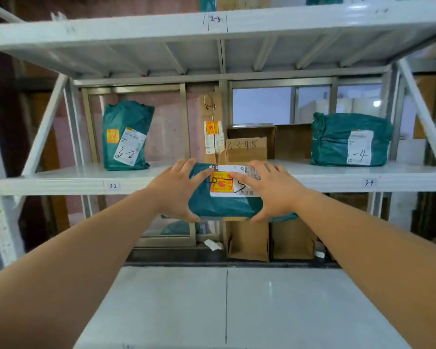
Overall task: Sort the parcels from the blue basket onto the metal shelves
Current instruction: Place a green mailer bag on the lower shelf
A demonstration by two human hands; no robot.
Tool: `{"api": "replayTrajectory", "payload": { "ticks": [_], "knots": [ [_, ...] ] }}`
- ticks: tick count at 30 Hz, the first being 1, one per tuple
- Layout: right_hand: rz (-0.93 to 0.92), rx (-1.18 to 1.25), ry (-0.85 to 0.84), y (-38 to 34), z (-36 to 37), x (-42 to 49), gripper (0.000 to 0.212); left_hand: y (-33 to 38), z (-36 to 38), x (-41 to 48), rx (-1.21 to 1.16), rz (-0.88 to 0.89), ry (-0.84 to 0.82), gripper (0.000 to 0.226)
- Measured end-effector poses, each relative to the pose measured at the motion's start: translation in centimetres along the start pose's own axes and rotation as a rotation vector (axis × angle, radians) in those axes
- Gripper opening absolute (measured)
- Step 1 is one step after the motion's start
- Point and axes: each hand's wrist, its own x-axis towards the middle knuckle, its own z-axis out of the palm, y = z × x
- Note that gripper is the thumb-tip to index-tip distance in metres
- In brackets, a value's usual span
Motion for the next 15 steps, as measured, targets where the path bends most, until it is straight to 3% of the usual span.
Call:
{"api": "replayTrajectory", "payload": {
  "ticks": [15],
  "knots": [
    [-0.044, 0.1, -0.244, -5.2, 15.8, -6.7, 0.11, 10.5, 15.1, -3.8, -0.141, 0.064, -0.241, 0.118]
  ]
}}
